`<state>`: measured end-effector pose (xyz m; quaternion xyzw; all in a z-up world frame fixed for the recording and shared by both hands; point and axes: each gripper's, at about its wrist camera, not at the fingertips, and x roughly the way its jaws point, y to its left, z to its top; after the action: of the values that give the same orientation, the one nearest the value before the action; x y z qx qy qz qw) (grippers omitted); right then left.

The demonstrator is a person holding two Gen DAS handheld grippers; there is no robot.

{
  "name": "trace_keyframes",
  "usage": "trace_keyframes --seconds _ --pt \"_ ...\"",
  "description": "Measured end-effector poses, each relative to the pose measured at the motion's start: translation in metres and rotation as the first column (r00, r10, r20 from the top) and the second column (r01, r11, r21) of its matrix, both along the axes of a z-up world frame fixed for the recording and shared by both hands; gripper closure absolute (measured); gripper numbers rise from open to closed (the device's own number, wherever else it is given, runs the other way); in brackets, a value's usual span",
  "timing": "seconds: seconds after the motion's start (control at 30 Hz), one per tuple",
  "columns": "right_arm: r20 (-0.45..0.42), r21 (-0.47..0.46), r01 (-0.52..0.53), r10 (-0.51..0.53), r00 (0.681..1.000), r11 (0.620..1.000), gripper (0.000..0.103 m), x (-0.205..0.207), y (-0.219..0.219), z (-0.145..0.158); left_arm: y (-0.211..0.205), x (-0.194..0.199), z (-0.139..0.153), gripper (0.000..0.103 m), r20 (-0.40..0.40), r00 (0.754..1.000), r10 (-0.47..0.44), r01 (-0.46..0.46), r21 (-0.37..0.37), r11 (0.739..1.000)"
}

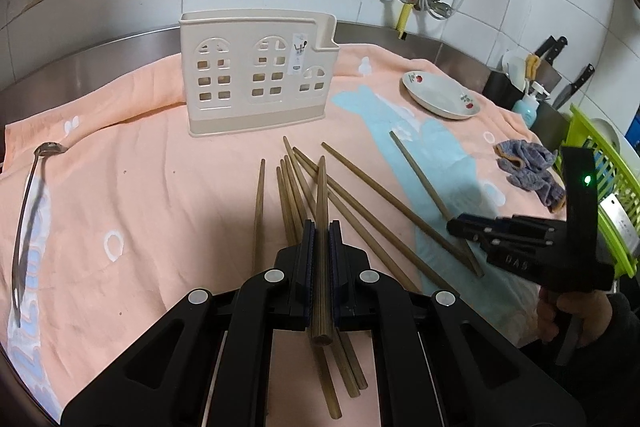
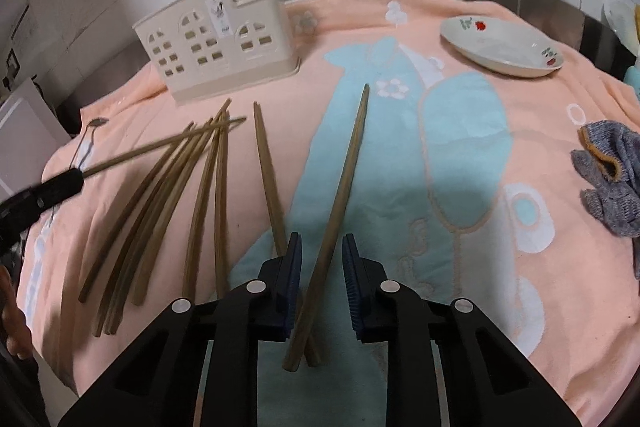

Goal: Organize utensils
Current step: 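Close the left tool on a chopstick while the right tool grasps another chopstick, then lift the left tool's chopstick into the white holder while the right tool inserts its own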

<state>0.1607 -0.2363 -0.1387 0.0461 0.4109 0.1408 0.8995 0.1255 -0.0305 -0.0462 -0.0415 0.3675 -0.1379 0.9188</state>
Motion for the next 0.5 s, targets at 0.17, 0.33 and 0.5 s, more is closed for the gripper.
trace_keyframes --seconds 0.17,0.33,0.5 --pt "0.004 -0.038 0.010 -0.010 1.000 0.999 0.091 -0.002 0.003 -0.005 0.002 0.000 0.006 0.097 0.017 1.000 0.002 -0.002 0.009 1.000" --pt "0.026 -0.045 0.026 -0.025 0.999 0.999 0.096 -0.007 -0.001 -0.002 0.006 0.004 0.015 0.097 0.033 0.999 0.010 -0.010 0.005 1.000" --pt "0.147 -0.106 0.034 -0.018 0.989 0.994 0.096 -0.020 0.000 0.024 0.011 0.006 0.024 0.097 0.050 0.999 0.018 -0.018 -0.003 1.000"
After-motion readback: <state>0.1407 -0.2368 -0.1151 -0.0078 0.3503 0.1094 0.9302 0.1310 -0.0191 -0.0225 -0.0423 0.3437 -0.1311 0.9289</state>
